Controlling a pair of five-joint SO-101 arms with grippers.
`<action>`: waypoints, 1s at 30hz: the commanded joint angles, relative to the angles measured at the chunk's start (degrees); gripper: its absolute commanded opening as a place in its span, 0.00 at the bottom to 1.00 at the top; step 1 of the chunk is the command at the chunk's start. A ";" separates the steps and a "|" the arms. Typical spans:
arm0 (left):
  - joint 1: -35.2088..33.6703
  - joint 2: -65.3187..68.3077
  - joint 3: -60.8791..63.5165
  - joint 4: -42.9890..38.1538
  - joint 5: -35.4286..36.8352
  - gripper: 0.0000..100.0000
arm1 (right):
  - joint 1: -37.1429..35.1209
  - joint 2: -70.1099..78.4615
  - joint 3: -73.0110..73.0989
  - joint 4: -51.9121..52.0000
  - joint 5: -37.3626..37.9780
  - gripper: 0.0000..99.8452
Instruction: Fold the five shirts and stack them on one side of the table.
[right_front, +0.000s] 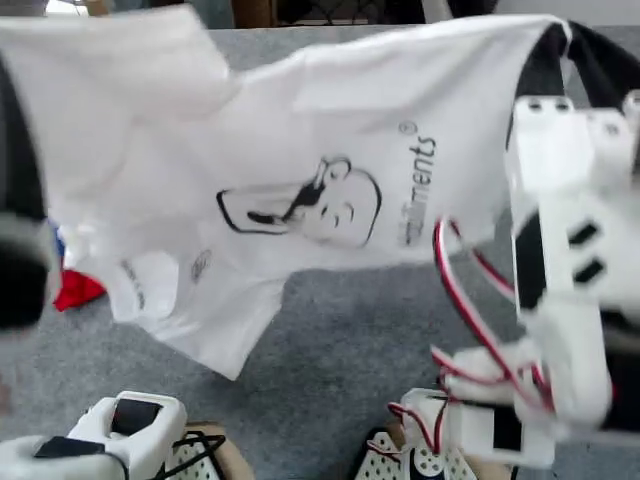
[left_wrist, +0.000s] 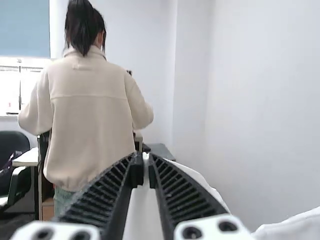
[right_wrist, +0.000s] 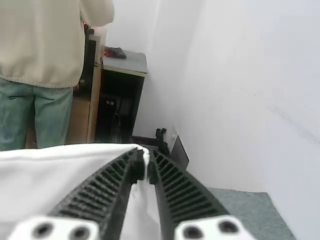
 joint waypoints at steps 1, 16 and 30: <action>0.48 0.18 -6.29 2.99 -0.35 0.03 | 0.70 -5.93 6.02 -0.26 -0.09 0.02; 0.66 -10.20 2.33 3.16 1.41 0.03 | 0.88 -15.87 11.30 -6.59 -0.09 0.02; 0.75 -10.99 17.71 -0.88 1.32 0.03 | 0.88 -11.74 19.56 -20.13 -0.09 0.02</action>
